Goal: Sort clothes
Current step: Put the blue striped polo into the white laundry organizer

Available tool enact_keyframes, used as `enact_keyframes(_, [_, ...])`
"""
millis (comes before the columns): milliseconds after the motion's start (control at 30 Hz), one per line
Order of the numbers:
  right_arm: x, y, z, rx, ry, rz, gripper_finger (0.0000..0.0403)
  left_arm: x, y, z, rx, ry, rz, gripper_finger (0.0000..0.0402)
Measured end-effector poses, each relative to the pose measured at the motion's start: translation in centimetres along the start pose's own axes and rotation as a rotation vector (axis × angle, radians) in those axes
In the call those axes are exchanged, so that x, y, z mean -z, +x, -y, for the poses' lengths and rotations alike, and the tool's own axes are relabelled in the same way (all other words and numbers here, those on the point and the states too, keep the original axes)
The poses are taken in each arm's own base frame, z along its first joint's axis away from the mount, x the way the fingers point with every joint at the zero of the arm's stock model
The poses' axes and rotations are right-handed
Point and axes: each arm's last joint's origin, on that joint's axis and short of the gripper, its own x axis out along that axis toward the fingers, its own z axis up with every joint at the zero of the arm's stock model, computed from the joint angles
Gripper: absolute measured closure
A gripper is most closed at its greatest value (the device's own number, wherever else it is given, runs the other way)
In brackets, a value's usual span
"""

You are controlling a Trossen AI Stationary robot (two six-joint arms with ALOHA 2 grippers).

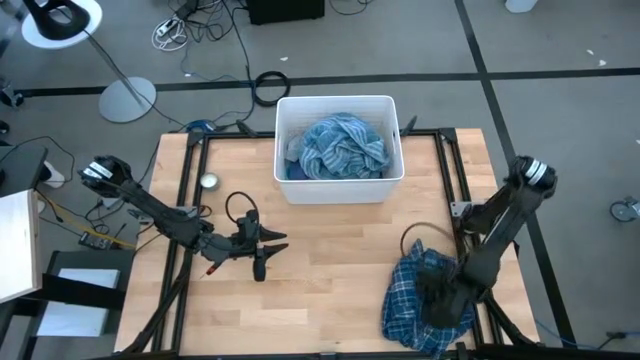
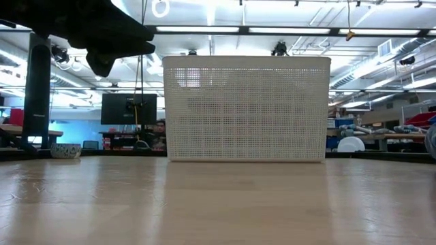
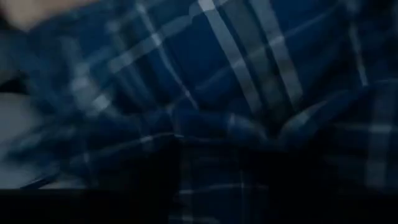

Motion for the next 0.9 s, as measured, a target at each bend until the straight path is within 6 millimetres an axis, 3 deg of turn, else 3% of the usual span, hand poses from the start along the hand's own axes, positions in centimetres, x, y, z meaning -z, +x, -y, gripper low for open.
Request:
enact_keyframes(167, [0.4,5.9,0.3,0.111,-0.045,0.062,0.0172,-0.1,0.0,0.1,0.019,-0.013,0.008,0.027])
enact_keyframes(267, [-1.0,7.6,0.1,0.156,-0.067,0.223,0.0182,-0.2,0.0,0.1,0.023,-0.015,0.01,0.027])
enact_keyframes(333, [-2.3,8.2,0.5,0.216,-0.081,0.409,0.022,-0.2,0.0,0.1,0.024,-0.015,0.01,0.027])
enact_keyframes(400, [-3.7,7.9,1.1,0.289,-0.121,0.562,0.0295,-0.2,0.0,0.1,0.024,-0.014,0.009,0.027])
enact_keyframes(467, [-5.1,6.9,1.5,0.328,-0.156,0.617,0.0369,-0.2,0.0,0.1,0.021,-0.014,0.009,0.027])
enact_keyframes(500, [-6.0,6.2,1.5,0.322,-0.154,0.641,0.038,-0.2,0.0,0.1,0.021,-0.014,0.009,0.027])
enact_keyframes(667, [-9.3,2.8,2.4,0.293,-0.174,0.71,0.0392,-0.2,0.0,0.1,0.021,-0.012,0.007,0.027])
enact_keyframes(900, [-12.4,-5.9,3.7,0.125,-0.226,0.995,0.0392,-0.2,0.0,0.1,0.022,-0.012,0.007,0.027])
